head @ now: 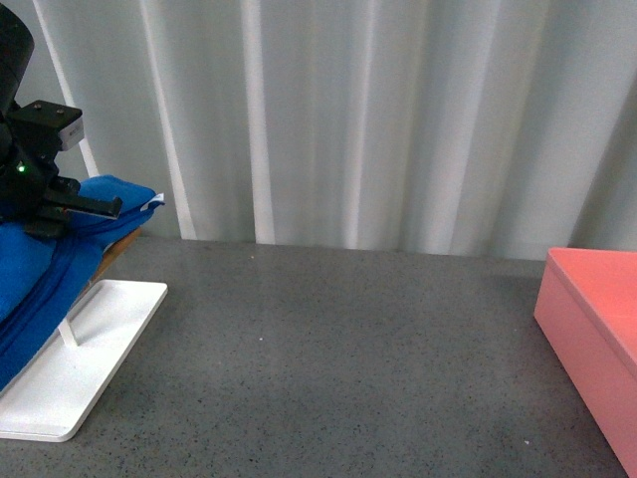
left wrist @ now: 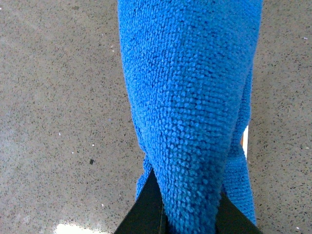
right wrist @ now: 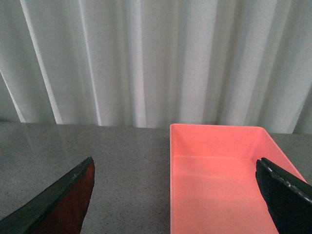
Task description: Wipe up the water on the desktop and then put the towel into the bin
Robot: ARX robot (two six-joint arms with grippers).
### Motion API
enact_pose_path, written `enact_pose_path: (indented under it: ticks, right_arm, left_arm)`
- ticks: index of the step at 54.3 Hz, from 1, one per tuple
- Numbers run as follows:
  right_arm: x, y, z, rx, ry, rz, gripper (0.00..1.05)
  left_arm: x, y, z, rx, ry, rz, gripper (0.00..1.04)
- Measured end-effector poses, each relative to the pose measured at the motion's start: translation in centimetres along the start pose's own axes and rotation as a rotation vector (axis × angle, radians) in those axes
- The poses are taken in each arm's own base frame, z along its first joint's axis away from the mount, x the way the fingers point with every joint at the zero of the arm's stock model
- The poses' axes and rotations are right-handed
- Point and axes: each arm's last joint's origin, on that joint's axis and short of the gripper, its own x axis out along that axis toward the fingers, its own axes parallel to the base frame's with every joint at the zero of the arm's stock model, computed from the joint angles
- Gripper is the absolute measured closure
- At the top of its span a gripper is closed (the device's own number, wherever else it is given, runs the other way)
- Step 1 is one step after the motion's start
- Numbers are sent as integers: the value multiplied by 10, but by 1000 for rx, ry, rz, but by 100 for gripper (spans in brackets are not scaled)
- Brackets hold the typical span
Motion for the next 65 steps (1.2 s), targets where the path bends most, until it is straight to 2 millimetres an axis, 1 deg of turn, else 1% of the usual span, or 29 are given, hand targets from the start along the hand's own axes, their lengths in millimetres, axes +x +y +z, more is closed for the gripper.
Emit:
enact_pose_path:
  ticks: [3,6,10,12,13,16,17,19,22,24,28,30,38,49,57,65]
  right_arm:
    - [0,0,0,0,0,0,7]
    - [0,0,0,0,0,0,7]
    - [0,0,0,0,0,0,7]
    - [0,0,0,0,0,0,7]
    - [0,0,0,0,0,0,7]
    - [0,0,0,0,0,0,7]
    - [0,0,0,0,0,0,7]
    - [0,0,0,0,0,0,7]
    - [0,0,0,0,0,0,7]
    - [0,0,0,0,0,0,7]
    - [0,0,0,0,0,0,7]
    - [0,0,0,0,0,0,7]
    - [0,0,0,0,0,0,7]
    - [0,0,0,0,0,0,7]
    - [0,0,0,0,0,0,7]
    - [0,0,0,0,0,0,7]
  left_arm:
    - [-8,-2,8,6,-25,-17,99]
    - [-22,-5,20,13,-75,-36,99]
    - [-41,-9,32,26,-131,-59,99]
    - [-57,-13,39,37,-171,-78,99]
    - [-60,-15,40,39,-182,-87,99]
    - [-89,-26,49,65,-265,-145,99]
    - [-93,-28,50,68,-275,-155,99]
    - [-108,-36,51,83,-316,-200,99]
    - [-123,-45,50,99,-353,-247,99]
    - [-135,-55,47,113,-383,-297,99]
    - [-152,-70,41,136,-416,-362,99]
    - [-161,-81,35,146,-431,-411,99]
    - [-181,-113,17,156,-445,-534,99]
    - [-197,-147,0,114,-439,-647,99]
    - [-204,-161,-2,60,-439,-702,99]
    - [-202,-170,-4,-1,-409,-730,99]
